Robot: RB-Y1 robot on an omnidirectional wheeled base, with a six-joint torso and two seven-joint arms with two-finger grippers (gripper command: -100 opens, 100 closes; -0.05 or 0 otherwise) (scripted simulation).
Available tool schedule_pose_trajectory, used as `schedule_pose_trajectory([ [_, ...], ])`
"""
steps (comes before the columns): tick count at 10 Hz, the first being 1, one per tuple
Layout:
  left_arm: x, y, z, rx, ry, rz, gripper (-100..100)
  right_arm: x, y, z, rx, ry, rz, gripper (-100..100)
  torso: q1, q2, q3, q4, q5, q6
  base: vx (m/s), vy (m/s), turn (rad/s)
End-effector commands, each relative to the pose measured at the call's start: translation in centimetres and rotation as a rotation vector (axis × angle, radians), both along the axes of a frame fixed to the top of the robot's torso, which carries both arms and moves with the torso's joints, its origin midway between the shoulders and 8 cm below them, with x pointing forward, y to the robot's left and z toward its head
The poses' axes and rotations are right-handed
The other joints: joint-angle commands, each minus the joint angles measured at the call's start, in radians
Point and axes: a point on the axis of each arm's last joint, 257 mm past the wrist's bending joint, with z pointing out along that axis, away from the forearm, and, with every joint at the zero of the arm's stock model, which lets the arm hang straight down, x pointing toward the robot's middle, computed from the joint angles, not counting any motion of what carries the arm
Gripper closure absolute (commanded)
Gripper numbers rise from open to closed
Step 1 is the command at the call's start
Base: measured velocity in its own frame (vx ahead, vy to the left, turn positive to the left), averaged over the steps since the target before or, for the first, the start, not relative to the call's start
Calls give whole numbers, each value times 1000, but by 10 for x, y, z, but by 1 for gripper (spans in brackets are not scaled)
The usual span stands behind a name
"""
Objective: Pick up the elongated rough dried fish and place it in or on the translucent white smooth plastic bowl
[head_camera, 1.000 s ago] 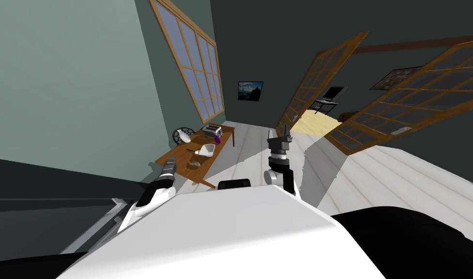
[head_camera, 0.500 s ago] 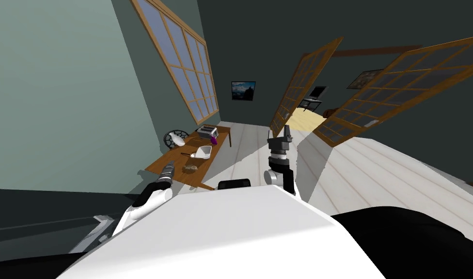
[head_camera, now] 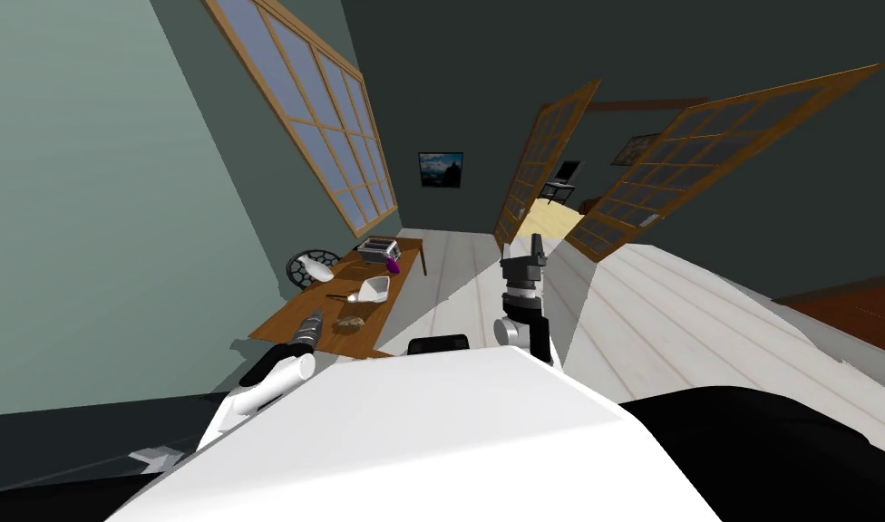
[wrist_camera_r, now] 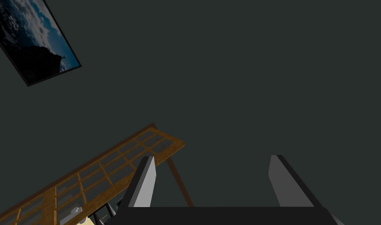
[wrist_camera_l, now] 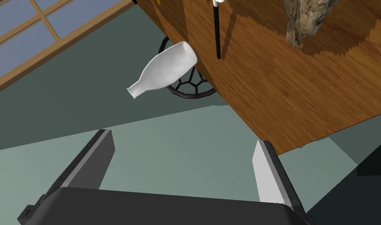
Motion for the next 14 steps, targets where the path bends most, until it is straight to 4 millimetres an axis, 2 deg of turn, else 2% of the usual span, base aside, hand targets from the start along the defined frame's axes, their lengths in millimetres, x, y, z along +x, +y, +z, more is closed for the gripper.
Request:
schedule_pose_trajectory([
  [1, -10, 4, -12, -22, 49, 13, -100, 0, 0, 0, 0, 0, 0, 0, 0, 0, 0, 0, 0, 0, -8, 44, -129],
  [2, -18, 14, -20, -35, 83, 31, -100, 0, 0, 0, 0, 0, 0, 0, 0, 0, 0, 0, 0, -1, -14, 49, -255],
  [3, -22, 12, -25, -47, 104, 34, -100, 0, 0, 0, 0, 0, 0, 0, 1, 0, 0, 0, 0, 0, -17, 49, -115],
  [6, -41, 29, -45, -84, 187, 69, -100, 0, 0, 0, 0, 0, 0, 0, 0, 1, 0, 0, 0, -1, -22, 51, -195],
  [14, -88, 43, -88, -204, 382, 132, -100, 0, 0, 0, 0, 0, 0, 0, 3, 1, 0, 0, 1, -1, -27, 59, -191],
])
